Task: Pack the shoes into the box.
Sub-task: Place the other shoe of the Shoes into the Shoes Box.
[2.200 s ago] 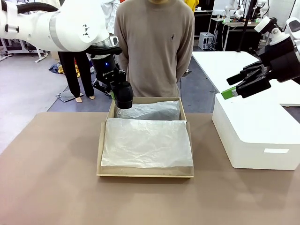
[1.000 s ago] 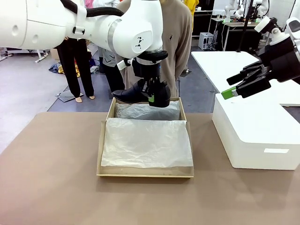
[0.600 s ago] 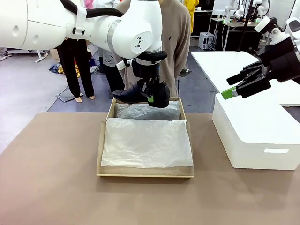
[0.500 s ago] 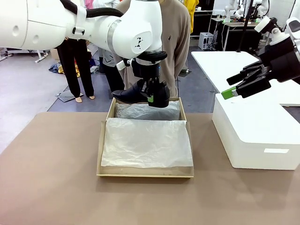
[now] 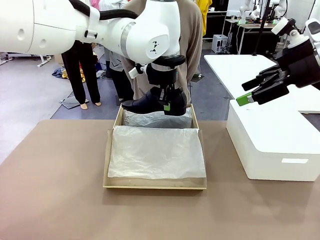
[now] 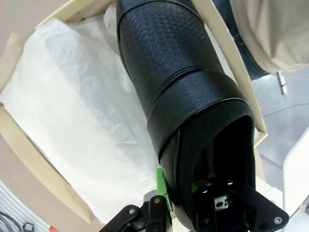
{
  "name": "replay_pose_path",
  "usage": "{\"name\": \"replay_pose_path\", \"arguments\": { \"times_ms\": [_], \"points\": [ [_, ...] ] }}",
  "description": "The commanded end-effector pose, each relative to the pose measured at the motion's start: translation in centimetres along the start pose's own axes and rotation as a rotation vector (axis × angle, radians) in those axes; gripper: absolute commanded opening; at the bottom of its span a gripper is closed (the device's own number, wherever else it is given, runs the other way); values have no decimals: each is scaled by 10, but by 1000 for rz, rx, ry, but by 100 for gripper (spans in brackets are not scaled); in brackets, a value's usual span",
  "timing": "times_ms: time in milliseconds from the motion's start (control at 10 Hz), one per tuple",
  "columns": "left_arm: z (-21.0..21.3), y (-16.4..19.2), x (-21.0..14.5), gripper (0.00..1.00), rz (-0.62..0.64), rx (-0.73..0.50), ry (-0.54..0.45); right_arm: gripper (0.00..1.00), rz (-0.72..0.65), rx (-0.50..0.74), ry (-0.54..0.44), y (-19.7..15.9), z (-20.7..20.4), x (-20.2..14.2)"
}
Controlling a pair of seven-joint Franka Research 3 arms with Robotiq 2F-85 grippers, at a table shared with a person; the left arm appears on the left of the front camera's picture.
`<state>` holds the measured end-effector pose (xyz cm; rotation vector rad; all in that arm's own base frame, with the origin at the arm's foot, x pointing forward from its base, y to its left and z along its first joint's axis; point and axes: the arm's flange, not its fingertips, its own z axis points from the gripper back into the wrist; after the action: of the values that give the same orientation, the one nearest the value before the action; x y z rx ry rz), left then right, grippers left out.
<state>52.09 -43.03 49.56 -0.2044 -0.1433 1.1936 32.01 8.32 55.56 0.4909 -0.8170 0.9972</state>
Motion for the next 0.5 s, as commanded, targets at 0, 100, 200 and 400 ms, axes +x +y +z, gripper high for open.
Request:
{"name": "replay_pose_path", "arguments": {
  "times_ms": [0, 100, 200, 400],
  "points": [
    [-2, -4, -8, 0, 109, -2, -56, 100, 21, 16, -21, -3, -1, 1],
    [-8, -4, -12, 0, 122, 8, -74, 100, 21, 16, -21, -3, -1, 1],
    [-12, -4, -15, 0, 130, 7, -75, 100, 21, 16, -21, -3, -1, 1],
    [-22, -6, -21, 0, 163, 19, -76, 100, 21, 16, -21, -3, -1, 1]
  ]
}}
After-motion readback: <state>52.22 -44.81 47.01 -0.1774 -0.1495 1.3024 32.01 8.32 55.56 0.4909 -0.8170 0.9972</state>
